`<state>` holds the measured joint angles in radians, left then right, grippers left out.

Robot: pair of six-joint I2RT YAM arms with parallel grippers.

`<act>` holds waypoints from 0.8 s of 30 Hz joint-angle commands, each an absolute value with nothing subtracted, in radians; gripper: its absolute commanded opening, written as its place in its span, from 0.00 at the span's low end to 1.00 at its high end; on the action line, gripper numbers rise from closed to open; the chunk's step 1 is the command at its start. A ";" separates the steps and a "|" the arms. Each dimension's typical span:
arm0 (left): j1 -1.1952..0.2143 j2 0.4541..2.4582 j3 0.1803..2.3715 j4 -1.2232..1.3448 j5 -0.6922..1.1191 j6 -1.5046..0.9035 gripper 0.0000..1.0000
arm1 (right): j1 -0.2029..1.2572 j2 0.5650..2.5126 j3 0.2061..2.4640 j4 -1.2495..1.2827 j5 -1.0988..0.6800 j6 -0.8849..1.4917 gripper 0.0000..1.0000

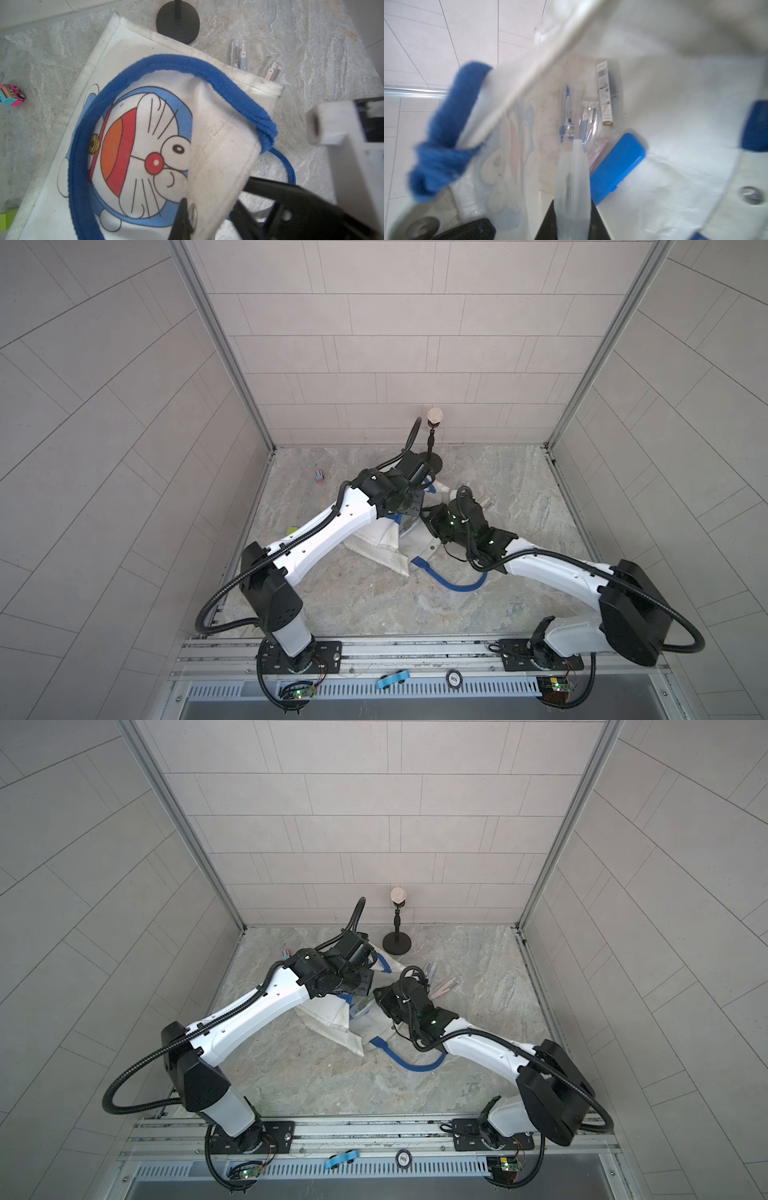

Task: Take out the compass set from the canvas bag
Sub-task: Pick up the compass set from the canvas bag, then place the compass set at the center of the board.

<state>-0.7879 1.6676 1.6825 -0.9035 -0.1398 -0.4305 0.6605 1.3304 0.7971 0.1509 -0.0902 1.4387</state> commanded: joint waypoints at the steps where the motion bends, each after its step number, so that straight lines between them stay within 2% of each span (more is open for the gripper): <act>1: -0.787 1.665 1.700 -0.894 -0.153 -0.442 0.00 | 0.538 1.206 0.740 -0.065 -0.143 1.282 0.04; 7: -0.782 1.684 1.724 -0.888 -0.141 -0.433 0.00 | 0.190 1.024 0.743 -0.326 -0.335 1.032 0.05; 12: -0.783 1.695 1.742 -0.888 -0.136 -0.431 0.00 | -0.065 1.132 0.773 -0.437 -0.472 0.849 0.05; 17: -0.784 1.694 1.743 -0.886 -0.131 -0.433 0.00 | -0.151 1.419 0.860 -0.460 -0.547 0.724 0.05; 24: -0.783 1.688 1.738 -0.889 -0.123 -0.436 0.00 | -0.156 1.601 0.906 -0.347 -0.499 0.723 0.09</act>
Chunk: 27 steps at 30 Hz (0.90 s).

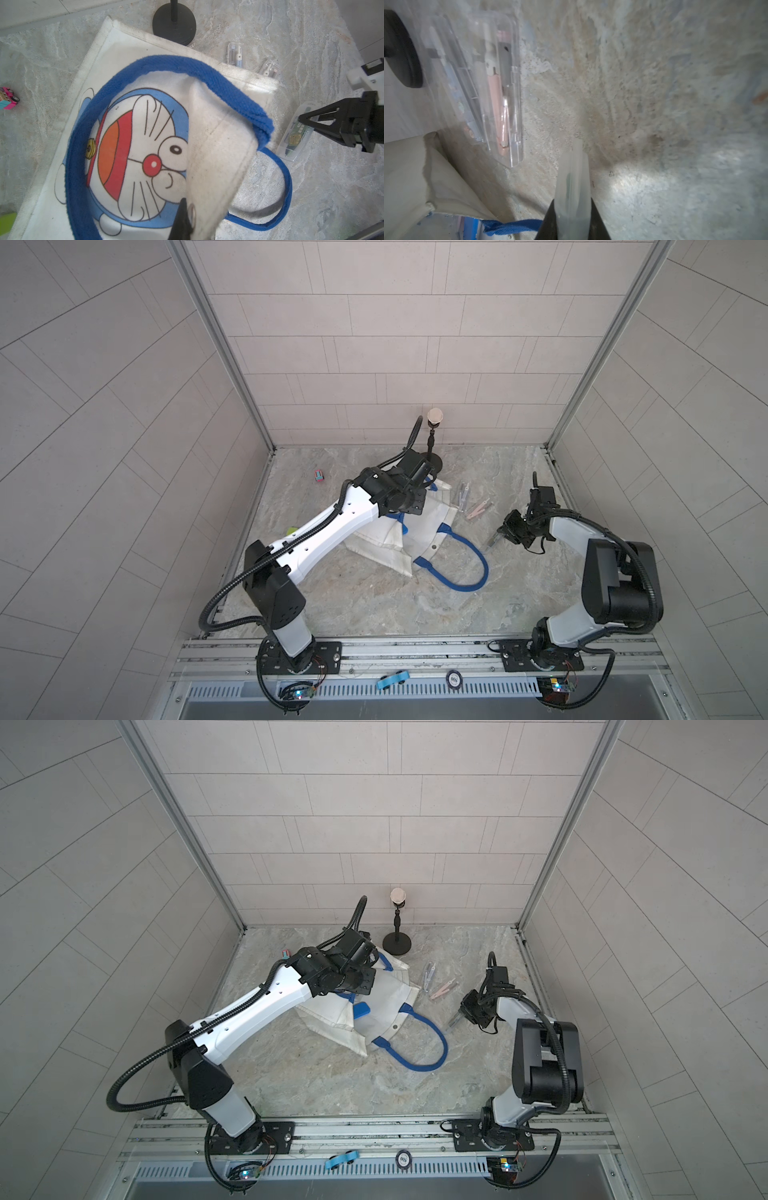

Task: Take out the compass set from the canvas bag
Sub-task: Place the compass set at the center of the board.

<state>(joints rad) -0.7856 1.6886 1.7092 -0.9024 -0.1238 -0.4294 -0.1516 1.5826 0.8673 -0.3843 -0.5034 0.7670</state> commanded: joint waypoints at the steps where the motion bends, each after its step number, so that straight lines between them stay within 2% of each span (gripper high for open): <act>1: -0.784 1.684 1.736 -0.889 -0.122 -0.436 0.00 | -0.155 1.618 0.916 -0.342 -0.497 0.720 0.10; 10: -0.783 1.680 1.727 -0.891 -0.112 -0.434 0.00 | -0.157 1.700 1.013 -0.326 -0.489 0.724 0.13; 12: -0.783 1.680 1.727 -0.893 -0.112 -0.429 0.00 | -0.162 1.746 1.048 -0.362 -0.500 0.714 0.19; 15: -0.781 1.674 1.735 -0.906 -0.120 -0.418 0.00 | -0.179 1.773 1.091 -0.463 -0.492 0.686 0.38; 16: -0.782 1.670 1.736 -0.911 -0.126 -0.414 0.00 | -0.184 1.758 1.094 -0.486 -0.487 0.679 0.47; 17: -0.780 1.663 1.735 -0.914 -0.131 -0.410 0.00 | -0.188 1.729 1.091 -0.502 -0.473 0.674 0.63; 19: -0.773 1.650 1.728 -0.917 -0.136 -0.408 0.00 | -0.191 1.658 1.093 -0.535 -0.438 0.669 0.74; 22: -0.759 1.632 1.720 -0.914 -0.134 -0.402 0.00 | -0.190 1.541 1.106 -0.591 -0.418 0.682 0.75; 25: -0.743 1.624 1.722 -0.916 -0.130 -0.396 0.00 | -0.160 1.408 1.091 -0.609 -0.459 0.729 0.70; 27: -0.735 1.617 1.724 -0.917 -0.133 -0.390 0.00 | -0.080 1.311 1.067 -0.609 -0.488 0.797 0.66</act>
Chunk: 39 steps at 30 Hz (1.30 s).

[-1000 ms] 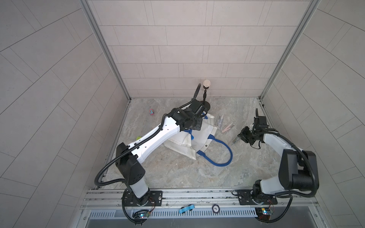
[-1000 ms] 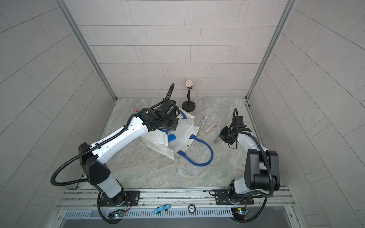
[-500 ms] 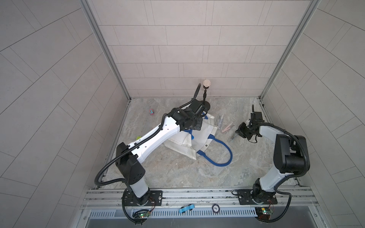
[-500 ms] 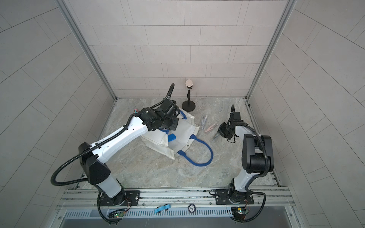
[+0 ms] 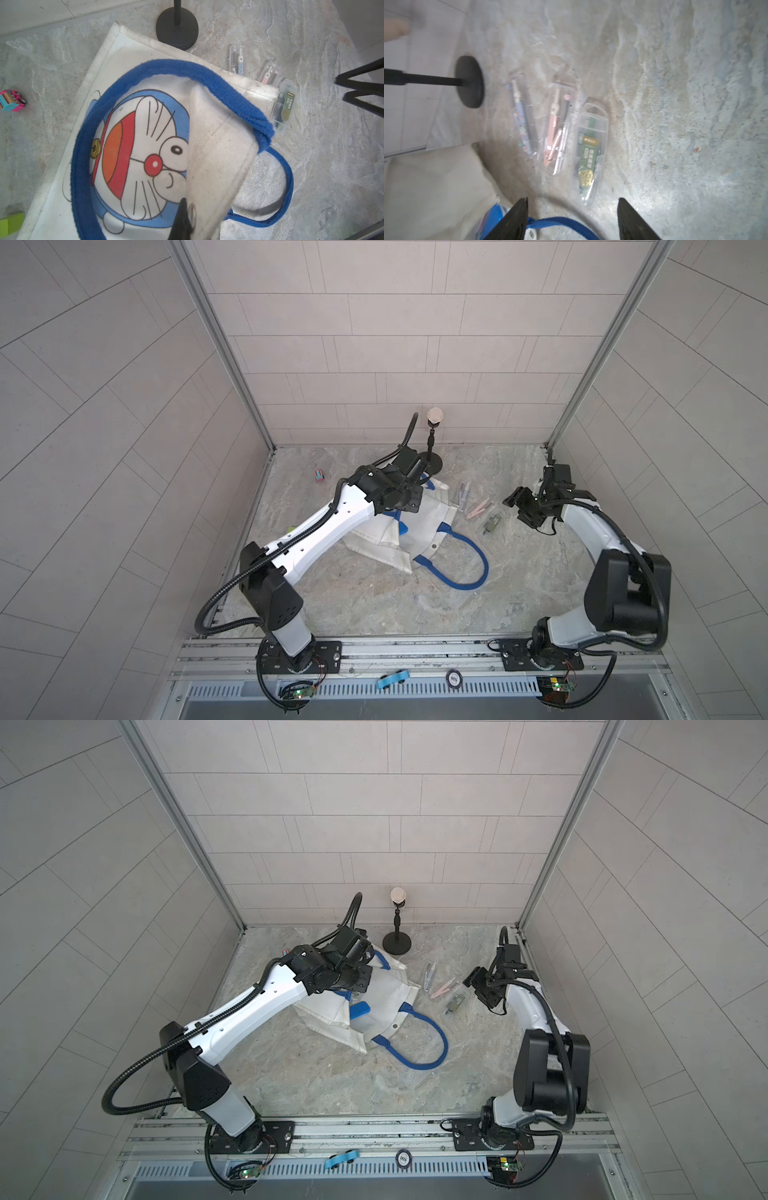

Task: Take out the compass set from the canvas bag
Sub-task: Place the compass set at the center of the board, then pick up the compass set from the canvas bag.

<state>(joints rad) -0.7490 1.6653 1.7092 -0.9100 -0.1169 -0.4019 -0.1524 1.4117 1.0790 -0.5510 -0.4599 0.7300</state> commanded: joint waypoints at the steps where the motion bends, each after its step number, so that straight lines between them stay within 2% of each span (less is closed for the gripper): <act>1: -0.731 1.615 1.722 -0.917 -0.133 -0.389 0.00 | -0.028 1.275 1.052 -0.601 -0.487 0.835 0.65; 8: -0.723 1.628 1.726 -0.914 -0.121 -0.388 0.00 | 0.451 1.063 0.826 -0.286 -0.336 1.326 0.60; 11: -0.724 1.631 1.729 -0.920 -0.120 -0.390 0.00 | 0.614 1.088 0.779 -0.162 -0.242 1.476 0.60; 14: -0.724 1.625 1.725 -0.923 -0.122 -0.388 0.00 | 0.709 1.180 0.781 -0.074 -0.191 1.541 0.59; 17: -0.724 1.619 1.719 -0.917 -0.117 -0.392 0.00 | 0.741 1.310 0.835 -0.037 -0.188 1.562 0.53; 26: -0.724 1.597 1.686 -0.889 -0.109 -0.422 0.00 | 0.761 1.591 0.951 0.067 -0.103 1.688 0.56; 33: -0.725 1.588 1.675 -0.878 -0.108 -0.430 0.00 | 0.772 1.740 0.979 0.142 -0.103 1.752 0.55; 39: -0.726 1.588 1.679 -0.875 -0.106 -0.428 0.00 | 0.772 1.806 0.992 0.188 -0.101 1.755 0.50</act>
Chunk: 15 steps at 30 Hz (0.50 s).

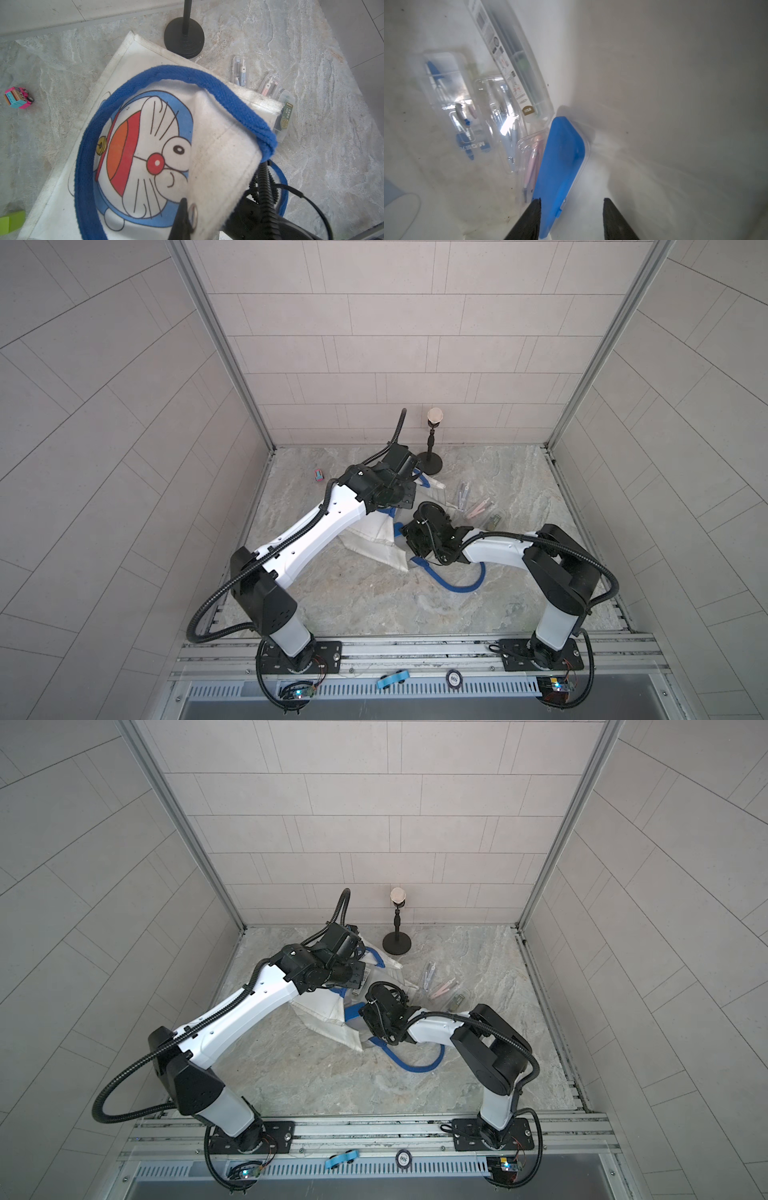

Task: Take out the compass set from the canvas bag
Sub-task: Pick up the compass set from the canvas bag.

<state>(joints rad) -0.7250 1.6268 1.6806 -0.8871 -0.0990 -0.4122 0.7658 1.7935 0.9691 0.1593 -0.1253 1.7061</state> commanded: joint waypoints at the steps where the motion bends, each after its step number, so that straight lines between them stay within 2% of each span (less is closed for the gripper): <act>1: -0.726 1.587 1.680 -0.875 -0.106 -0.429 0.00 | 0.772 1.816 1.005 0.187 -0.103 1.747 0.50; 15: -0.729 1.581 1.680 -0.874 -0.099 -0.433 0.00 | 0.771 1.940 1.078 0.244 -0.120 1.762 0.51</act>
